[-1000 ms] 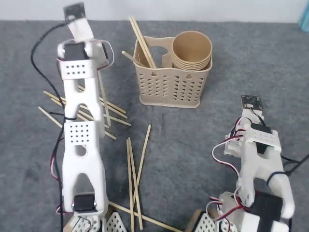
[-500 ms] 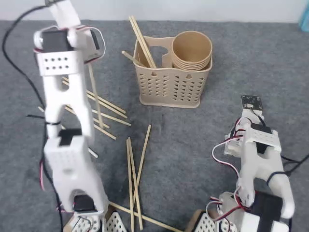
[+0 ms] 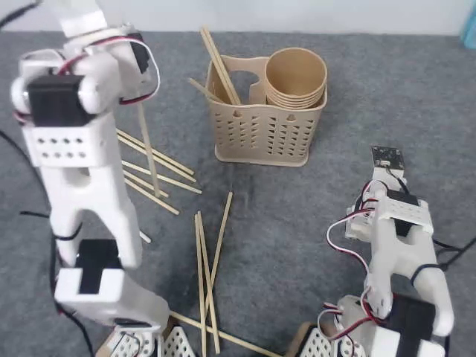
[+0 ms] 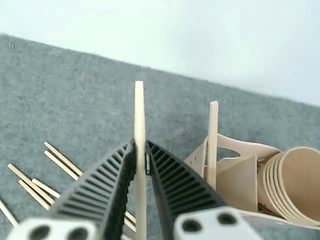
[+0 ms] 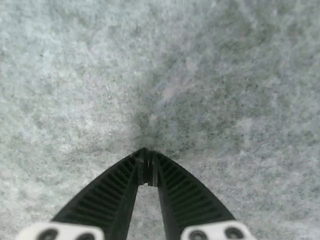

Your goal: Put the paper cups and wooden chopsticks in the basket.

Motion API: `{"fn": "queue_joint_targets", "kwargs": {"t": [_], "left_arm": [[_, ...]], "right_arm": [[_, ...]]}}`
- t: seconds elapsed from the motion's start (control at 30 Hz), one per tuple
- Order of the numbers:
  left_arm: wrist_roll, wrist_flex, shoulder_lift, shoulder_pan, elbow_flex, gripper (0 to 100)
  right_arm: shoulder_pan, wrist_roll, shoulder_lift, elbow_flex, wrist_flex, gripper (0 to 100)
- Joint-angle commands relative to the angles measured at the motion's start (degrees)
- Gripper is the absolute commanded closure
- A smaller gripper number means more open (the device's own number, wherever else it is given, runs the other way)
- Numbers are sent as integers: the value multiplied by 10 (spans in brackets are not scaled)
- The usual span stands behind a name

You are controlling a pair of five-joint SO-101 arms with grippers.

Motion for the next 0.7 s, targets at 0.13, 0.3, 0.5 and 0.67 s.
{"fn": "queue_joint_targets", "kwargs": {"t": [0.13,0.3,0.5,0.67], "left_arm": [[6,-14,-65,2,1,988],[6,18,-112,4,2,988],[5,26,-142,1,2,988],[4,53,-164,0,2,988]], "right_arm": [[-1,8,-21,-2,-9,983],[-1,8,-21,-2,-8,983],[-1,8,-21,-2,-8,983],[-1,8,-21,-2,-7,983]]}}
